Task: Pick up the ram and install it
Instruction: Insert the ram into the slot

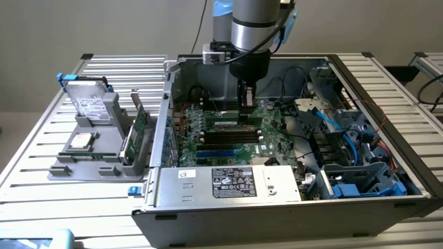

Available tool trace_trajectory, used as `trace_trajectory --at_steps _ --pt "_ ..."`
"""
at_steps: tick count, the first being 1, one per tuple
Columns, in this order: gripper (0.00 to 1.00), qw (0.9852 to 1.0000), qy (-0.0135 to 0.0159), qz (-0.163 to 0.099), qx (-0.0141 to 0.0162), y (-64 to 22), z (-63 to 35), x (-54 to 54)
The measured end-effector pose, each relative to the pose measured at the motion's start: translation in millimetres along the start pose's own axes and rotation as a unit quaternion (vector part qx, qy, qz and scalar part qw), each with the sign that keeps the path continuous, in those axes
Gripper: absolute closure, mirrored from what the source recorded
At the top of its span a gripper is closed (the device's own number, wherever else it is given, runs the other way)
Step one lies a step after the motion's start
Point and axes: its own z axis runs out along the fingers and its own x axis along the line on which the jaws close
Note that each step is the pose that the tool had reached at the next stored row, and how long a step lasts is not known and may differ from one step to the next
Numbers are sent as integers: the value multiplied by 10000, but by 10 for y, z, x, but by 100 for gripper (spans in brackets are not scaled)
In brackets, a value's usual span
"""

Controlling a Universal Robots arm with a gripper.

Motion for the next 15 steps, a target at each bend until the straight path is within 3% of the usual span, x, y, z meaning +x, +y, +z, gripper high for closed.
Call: trace_trajectory --at_steps 6,15 --pt "88 10000 51 -7 3 -1 74 -4" --pt "88 10000 75 -18 6 -1 168 -11"
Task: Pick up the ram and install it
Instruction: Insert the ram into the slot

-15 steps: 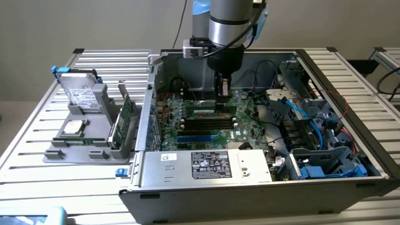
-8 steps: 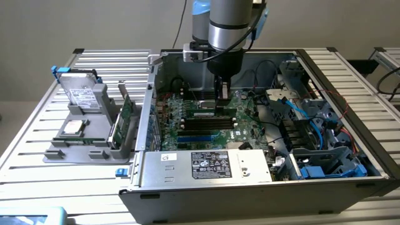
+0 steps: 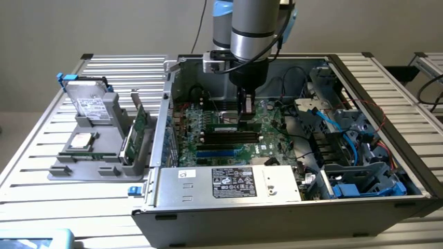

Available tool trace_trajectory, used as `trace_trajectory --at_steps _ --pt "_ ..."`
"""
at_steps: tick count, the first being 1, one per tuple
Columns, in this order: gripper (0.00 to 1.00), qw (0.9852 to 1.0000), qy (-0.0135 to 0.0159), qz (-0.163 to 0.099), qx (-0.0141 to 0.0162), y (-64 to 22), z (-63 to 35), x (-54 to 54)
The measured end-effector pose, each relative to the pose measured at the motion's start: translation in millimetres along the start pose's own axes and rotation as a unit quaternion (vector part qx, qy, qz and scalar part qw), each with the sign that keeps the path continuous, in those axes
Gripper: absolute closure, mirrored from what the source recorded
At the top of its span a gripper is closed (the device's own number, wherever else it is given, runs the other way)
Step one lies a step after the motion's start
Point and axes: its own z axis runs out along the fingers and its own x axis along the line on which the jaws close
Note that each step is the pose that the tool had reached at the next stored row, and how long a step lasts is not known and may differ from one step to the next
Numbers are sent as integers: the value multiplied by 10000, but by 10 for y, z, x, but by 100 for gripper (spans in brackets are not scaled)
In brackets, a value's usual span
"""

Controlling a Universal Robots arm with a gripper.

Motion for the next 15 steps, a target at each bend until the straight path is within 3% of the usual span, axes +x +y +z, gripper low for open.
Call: trace_trajectory --at_steps 9,15 --pt "88 10000 -2 -10 1 7 9 0" --pt "88 10000 -44 -11 -2 6 16 12"
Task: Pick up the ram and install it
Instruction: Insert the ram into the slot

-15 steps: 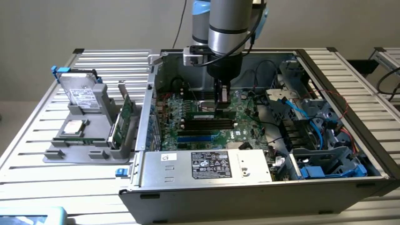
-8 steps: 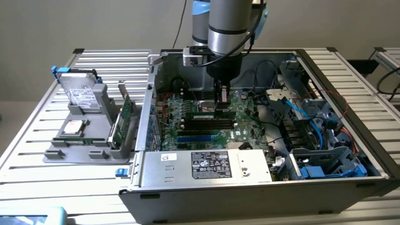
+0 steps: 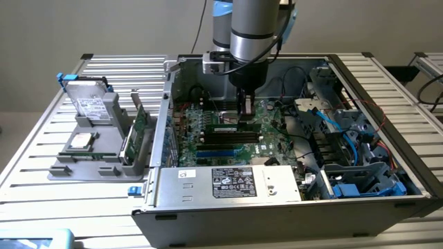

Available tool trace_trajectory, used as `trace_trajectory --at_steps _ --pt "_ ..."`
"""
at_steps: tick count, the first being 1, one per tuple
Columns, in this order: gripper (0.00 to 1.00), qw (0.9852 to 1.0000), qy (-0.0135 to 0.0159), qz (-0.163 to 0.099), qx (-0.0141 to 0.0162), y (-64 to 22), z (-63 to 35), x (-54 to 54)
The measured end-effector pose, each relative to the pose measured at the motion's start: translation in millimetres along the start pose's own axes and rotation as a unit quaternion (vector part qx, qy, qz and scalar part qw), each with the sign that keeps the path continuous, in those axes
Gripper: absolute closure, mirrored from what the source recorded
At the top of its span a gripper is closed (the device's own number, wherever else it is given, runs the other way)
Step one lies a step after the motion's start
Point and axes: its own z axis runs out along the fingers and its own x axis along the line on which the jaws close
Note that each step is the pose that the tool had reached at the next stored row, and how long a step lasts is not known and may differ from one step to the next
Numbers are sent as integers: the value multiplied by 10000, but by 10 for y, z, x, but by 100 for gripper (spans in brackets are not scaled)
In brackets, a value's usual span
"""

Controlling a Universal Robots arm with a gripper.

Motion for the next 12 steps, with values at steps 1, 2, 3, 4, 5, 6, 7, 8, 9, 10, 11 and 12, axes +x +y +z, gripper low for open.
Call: trace_trajectory --at_steps 1,2,3,4,5,6,7,8,9,10,11,12 --pt "88 10000 -2 0 -1 0 1 6" --pt "88 10000 -4 0 -2 0 3 10" --pt "88 10000 -5 0 -3 -1 5 16" --pt "88 10000 -6 0 -3 -1 7 22" --pt "88 10000 -8 0 -4 -1 11 26" --pt "88 10000 -9 0 -4 -1 17 27" --pt "88 10000 -10 0 -4 -1 24 28" --pt "88 10000 -10 0 -4 -1 32 27" --pt "88 10000 -10 -1 -4 -2 40 27" --pt "88 10000 -10 -1 -4 -2 46 26" --pt "88 10000 -9 -1 -5 0 48 27" --pt "88 10000 -8 -1 -5 4 49 27"
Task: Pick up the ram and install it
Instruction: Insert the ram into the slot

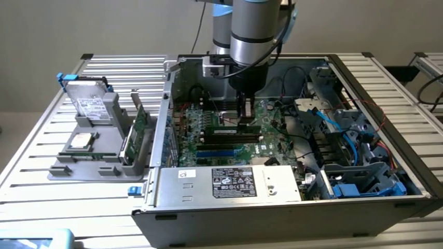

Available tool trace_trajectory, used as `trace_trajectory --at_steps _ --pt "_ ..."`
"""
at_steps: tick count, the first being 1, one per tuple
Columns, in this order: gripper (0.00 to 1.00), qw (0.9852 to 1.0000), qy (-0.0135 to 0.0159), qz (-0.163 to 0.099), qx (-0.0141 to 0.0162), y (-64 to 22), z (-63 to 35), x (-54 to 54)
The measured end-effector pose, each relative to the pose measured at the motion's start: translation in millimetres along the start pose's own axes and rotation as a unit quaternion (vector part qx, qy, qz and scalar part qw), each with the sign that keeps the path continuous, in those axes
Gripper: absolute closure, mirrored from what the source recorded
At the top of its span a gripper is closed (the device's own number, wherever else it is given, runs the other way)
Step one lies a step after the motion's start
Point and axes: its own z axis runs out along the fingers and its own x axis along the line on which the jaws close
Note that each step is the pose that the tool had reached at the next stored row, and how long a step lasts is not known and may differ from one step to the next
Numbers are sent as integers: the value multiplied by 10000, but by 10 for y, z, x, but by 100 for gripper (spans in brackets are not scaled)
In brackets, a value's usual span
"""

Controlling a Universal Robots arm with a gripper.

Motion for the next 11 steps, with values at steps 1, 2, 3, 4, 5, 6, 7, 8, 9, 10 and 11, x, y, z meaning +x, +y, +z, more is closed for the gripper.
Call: trace_trajectory --at_steps 1,2,3,4,5,6,7,8,9,10,11 --pt "88 10000 -1 0 1 5 3 0" --pt "88 10000 -2 0 1 11 6 -1" --pt "88 10000 -2 0 2 13 9 -1" --pt "88 10000 -2 0 3 15 10 -1" --pt "88 10000 -1 0 3 17 12 -1" --pt "88 10000 -1 0 5 17 14 -1" --pt "88 10000 -2 0 8 18 16 -1" --pt "88 10000 -3 1 13 19 17 -1" --pt "88 10000 -2 2 19 21 18 -1" --pt "88 10000 -2 2 26 22 18 -1" --pt "88 10000 -3 3 33 24 20 -1"
